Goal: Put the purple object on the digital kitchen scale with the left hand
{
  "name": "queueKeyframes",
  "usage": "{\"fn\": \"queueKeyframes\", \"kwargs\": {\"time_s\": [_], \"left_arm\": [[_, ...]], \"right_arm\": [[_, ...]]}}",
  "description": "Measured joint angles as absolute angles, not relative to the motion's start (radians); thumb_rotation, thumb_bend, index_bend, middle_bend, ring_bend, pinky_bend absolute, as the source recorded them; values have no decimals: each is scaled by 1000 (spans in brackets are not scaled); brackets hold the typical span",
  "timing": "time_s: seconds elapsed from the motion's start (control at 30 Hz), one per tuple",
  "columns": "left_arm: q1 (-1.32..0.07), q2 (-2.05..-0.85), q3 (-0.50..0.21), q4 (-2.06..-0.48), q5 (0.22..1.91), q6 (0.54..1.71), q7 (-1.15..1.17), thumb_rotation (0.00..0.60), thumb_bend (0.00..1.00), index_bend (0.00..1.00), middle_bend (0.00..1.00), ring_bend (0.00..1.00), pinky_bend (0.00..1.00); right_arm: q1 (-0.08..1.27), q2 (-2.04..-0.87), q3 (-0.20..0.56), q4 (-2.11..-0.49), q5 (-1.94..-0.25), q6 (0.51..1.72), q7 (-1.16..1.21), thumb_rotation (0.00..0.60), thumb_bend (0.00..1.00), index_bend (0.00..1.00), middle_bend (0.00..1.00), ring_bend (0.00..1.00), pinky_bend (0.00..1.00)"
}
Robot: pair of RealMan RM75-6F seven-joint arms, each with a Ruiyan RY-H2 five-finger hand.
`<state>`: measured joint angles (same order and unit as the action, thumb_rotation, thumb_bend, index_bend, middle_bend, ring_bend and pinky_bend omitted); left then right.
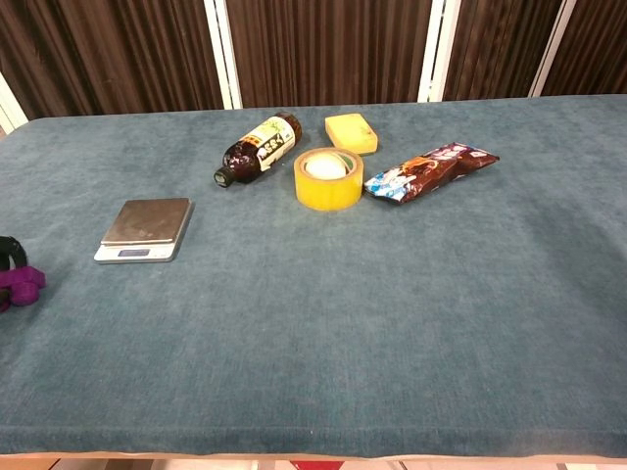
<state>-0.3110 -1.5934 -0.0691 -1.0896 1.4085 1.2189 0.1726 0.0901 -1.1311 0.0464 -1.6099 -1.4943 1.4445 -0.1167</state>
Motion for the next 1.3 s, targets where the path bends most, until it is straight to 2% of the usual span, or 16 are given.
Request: {"fn": "queueKeyframes", "kwargs": {"time_s": [0.17,0.4,0.57,0.8,1.03,1.2,1.3], "left_arm": [[-318,-1597,-92,-1088,1420,1261,125,600,396,639,652,999,1000],[-366,-1561,-161,-1178,1424,1287,94,600,397,640,655,1000,1000],[-437,-1538,-231,-1246,1388,1244,110,600,397,630,649,1000,1000],[-532,-1580,-286,-1214,1292,1121,133,600,395,617,636,1000,1000],[-607,-1663,-306,-1077,1188,1004,166,600,392,546,555,999,1000],[-629,-1692,-307,-1030,1152,967,156,600,389,461,451,990,1000],[-638,-1702,-302,-1013,1143,951,144,600,388,419,426,986,1000]], "right_arm": [[91,-1132,46,-1610,-1495,1442,-120,600,154,0,0,0,0],[92,-1132,46,-1610,-1493,1440,-119,600,154,0,0,0,0],[89,-1128,46,-1612,-1496,1447,-108,600,154,0,0,0,0],[82,-1117,47,-1612,-1498,1458,-80,600,154,0,0,0,0],[67,-1104,42,-1608,-1513,1483,-44,600,154,0,0,0,0],[59,-1100,40,-1604,-1518,1493,-31,600,154,0,0,0,0],[58,-1101,38,-1604,-1521,1494,-34,600,154,0,0,0,0]]}}
